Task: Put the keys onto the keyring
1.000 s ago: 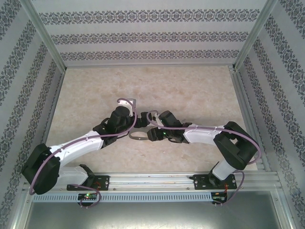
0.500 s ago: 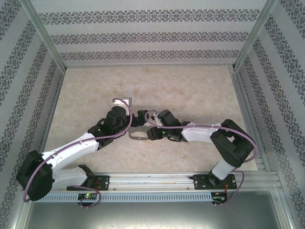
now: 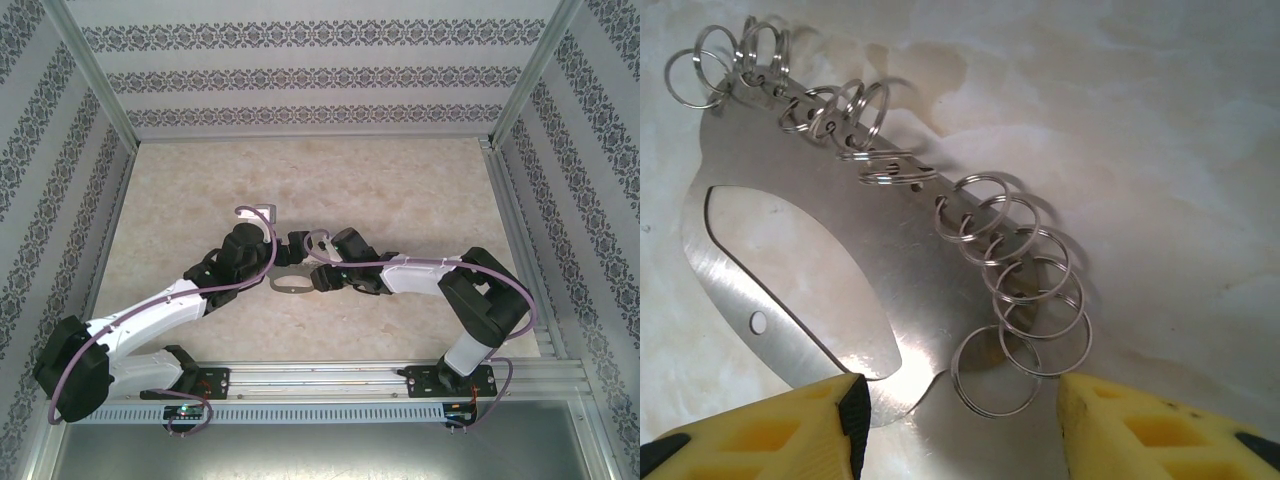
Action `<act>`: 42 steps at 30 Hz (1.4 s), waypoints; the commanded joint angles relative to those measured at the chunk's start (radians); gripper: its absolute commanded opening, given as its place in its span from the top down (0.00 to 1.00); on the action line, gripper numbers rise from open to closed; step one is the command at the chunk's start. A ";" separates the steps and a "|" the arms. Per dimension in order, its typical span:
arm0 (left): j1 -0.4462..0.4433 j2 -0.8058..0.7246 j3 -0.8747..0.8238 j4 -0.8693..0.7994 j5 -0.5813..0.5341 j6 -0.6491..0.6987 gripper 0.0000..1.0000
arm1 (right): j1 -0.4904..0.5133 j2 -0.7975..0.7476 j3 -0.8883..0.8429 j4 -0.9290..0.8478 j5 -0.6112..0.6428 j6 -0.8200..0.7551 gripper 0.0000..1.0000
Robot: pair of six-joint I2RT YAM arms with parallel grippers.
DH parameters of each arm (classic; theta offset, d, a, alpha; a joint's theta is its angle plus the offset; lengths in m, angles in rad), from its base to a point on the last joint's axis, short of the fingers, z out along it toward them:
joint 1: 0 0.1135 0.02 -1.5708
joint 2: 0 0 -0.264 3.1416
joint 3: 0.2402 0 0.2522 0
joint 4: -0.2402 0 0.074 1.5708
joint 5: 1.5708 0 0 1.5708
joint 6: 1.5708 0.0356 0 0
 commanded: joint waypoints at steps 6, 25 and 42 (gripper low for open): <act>0.010 -0.013 -0.013 0.015 -0.018 0.003 0.00 | -0.006 0.012 0.051 -0.018 0.026 -0.031 0.45; 0.010 -0.054 -0.005 -0.002 -0.027 0.007 0.00 | -0.013 -0.113 -0.025 -0.041 0.041 0.014 0.46; 0.011 -0.065 0.002 -0.012 -0.024 0.009 0.00 | 0.021 0.033 0.021 -0.029 0.042 -0.010 0.59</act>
